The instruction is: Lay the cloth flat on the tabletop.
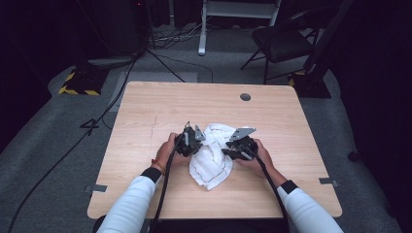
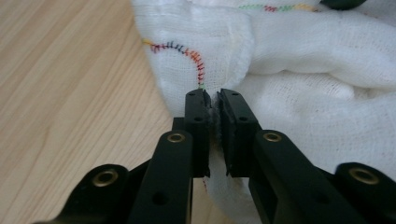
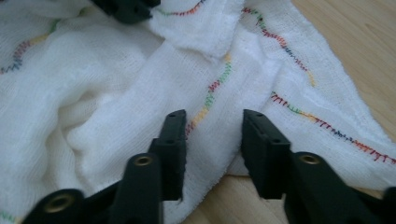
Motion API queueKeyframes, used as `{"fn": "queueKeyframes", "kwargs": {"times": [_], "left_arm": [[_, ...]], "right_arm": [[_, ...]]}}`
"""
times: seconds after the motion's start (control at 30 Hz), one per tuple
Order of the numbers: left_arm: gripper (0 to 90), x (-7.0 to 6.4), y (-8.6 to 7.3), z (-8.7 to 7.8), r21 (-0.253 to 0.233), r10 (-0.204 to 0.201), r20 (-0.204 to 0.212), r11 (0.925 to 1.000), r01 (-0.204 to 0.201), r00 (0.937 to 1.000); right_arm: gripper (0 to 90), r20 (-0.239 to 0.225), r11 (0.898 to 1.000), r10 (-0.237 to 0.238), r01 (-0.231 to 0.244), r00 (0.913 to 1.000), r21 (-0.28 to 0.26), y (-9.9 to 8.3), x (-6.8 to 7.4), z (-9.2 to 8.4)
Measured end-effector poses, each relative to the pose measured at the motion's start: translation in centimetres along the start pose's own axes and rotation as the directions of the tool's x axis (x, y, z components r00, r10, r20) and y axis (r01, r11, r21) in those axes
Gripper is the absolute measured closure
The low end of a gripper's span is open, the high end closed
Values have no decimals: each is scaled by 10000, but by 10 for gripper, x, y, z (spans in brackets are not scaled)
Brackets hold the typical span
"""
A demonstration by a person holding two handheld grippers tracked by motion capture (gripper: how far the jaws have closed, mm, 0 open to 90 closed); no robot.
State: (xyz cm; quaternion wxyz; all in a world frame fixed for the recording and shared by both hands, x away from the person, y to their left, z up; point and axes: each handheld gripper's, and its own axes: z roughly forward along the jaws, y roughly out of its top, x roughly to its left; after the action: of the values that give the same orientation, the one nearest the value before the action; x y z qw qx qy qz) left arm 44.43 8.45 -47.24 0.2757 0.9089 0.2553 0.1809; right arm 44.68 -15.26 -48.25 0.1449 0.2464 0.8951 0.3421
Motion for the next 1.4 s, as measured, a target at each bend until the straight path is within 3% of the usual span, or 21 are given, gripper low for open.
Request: {"fn": "queueKeyframes", "kwargs": {"times": [0.07, 0.17, 0.33, 0.47, 0.5, 0.6, 0.63, 0.77, 0.83, 0.87, 0.9, 1.0, 1.03, 1.07, 1.1, 1.17, 1.23, 1.3, 1.4], "left_arm": [[845, 7, -7, -7, -75, -134, -111, 9999, 133, 9998], [849, 12, -12, -11, -232, -372, 49, 9990, 373, 9993], [852, 15, -20, -20, -248, -482, 74, 9985, 483, 9988], [852, 13, -27, -27, -230, -542, 398, 9982, 552, 9977], [852, 10, -29, -28, -181, -506, 424, 9985, 514, 9978], [852, 4, -37, -31, -29, -479, 704, 9988, 482, 9964], [852, 2, -40, -32, -97, -554, 838, 9984, 564, 9949], [852, -6, -49, -37, -64, -341, 1112, 9994, 350, 9932], [852, -10, -53, -39, -3, -188, 1218, 9998, 190, 9924], [852, -11, -55, -40, -33, -104, 1202, 9999, 108, 9927], [852, -11, -57, -42, -131, -133, 1185, 9998, 150, 9929], [853, -12, -60, -43, -184, 8, 1114, 9998, 13, 9938], [853, -12, -60, -42, -162, -13, 1119, 9999, 31, 9937], [853, -12, -60, -41, -92, 5, 1112, 10000, 6, 9938], [852, -12, -60, -40, -77, 22, 1107, 10000, -13, 9938], [853, -13, -60, -39, -71, 87, 1068, 9999, -80, 9942], [852, -13, -60, -40, -109, 114, 1047, 9999, -103, 9944], [853, -12, -61, -40, -110, 74, 1084, 9999, -62, 9941], [852, -13, -61, -40, -81, 66, 1088, 10000, -58, 9940]], "right_arm": [[886, 81, 9996, -210, 211, 9997, -162, -2, 0, -9], [900, 169, 9992, -255, 260, 9995, -311, -6, -2, -17], [900, 103, 9970, 42, -34, 9999, -768, -21, -8, -47], [851, 139, 9968, 82, -71, 9999, -796, -27, -8, -52], [778, 85, 9955, 59, -51, 9999, -945, -26, -6, -50], [732, 90, 9948, -39, 48, 10000, -1022, -21, -3, -47], [673, 48, 9950, -98, 102, 9999, -994, -14, 2, -40], [609, -105, 9963, -155, 146, 9998, -849, -4, 8, -27], [549, -107, 9993, -174, 170, 9998, -335, 5, 11, -11], [549, -107, 9993, -174, 170, 9998, -335, 5, 11, -11], [512, 75, 9999, -111, 110, 9999, 53, 7, 12, 1], [507, -152, 9995, 196, -193, 9997, 244, 6, 9, 8], [662, -519, 9990, 384, -372, 9979, 251, 5, 6, 8], [662, -519, 9990, 384, -372, 9979, 251, 5, 6, 8], [752, -754, 9994, 267, -248, 9968, 261, 5, 6, 6], [882, -419, 9999, -148, 150, 9990, 41, 3, 12, 2], [893, -286, 9989, -467, 464, 9985, -79, 0, 16, -4], [896, -325, 9996, -241, 236, 9992, -157, -2, 12, -8], [898, -135, 9992, -263, 259, 9996, -313, -4, 9, -16]]}}
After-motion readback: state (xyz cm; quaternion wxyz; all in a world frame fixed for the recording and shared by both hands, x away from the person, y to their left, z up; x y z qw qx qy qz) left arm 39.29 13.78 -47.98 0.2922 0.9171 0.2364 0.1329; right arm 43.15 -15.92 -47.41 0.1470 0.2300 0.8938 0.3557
